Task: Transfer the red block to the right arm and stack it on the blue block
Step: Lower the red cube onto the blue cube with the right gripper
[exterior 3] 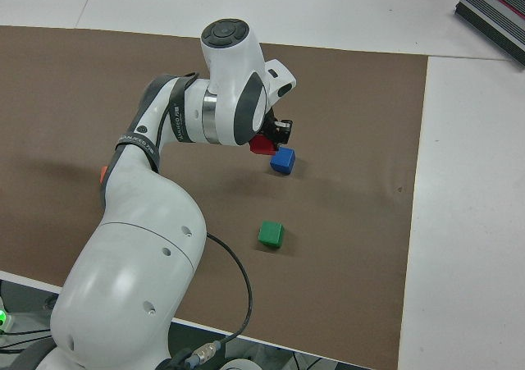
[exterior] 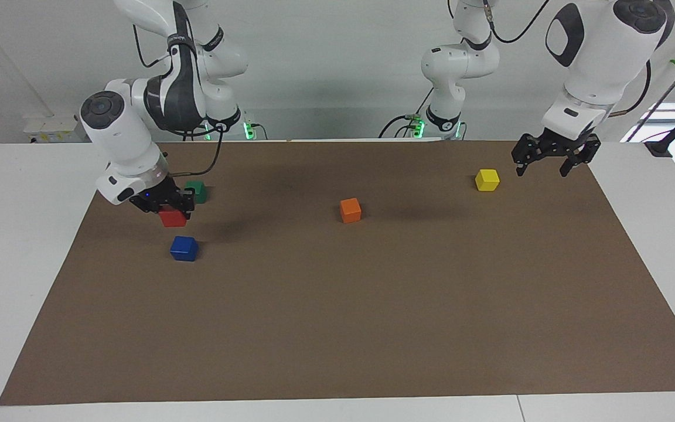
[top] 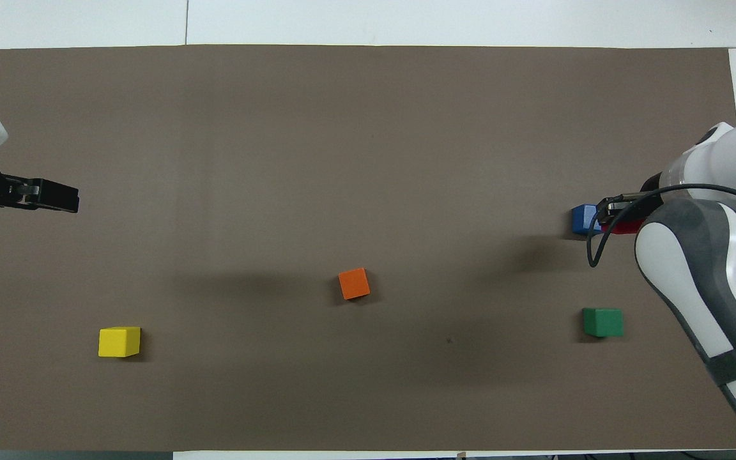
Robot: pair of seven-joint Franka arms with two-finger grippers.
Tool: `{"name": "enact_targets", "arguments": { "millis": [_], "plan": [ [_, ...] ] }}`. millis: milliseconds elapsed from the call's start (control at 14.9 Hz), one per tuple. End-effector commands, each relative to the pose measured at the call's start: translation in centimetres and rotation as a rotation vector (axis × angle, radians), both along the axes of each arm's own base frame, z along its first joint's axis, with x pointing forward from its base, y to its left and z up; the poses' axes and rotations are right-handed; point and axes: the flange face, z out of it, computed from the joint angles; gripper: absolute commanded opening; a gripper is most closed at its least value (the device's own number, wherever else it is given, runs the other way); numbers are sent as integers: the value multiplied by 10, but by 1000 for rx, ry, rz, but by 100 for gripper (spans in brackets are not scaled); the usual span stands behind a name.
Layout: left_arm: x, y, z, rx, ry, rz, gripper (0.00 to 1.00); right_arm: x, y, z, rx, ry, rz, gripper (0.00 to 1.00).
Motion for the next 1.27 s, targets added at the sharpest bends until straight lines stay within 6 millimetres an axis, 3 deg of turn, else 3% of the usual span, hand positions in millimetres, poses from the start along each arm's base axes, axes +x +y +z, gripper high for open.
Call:
{"name": "enact_targets", "arguments": {
  "millis": [0, 134, 669, 1204],
  "plan": [
    [-10, -4, 1, 22, -20, -25, 100, 12, -8, -18, -26, 1, -19, 0],
    [-10, -8, 2, 20, -20, -32, 100, 14, -20, -31, -27, 11, -20, 0],
    [-7, -7, 3, 17, -31, -34, 100, 24, -22, -67, -18, 51, 65, 0],
    [-5, -15, 3, 3, -45, -50, 100, 24, -25, -81, -11, 79, 83, 0]
  ]
}}
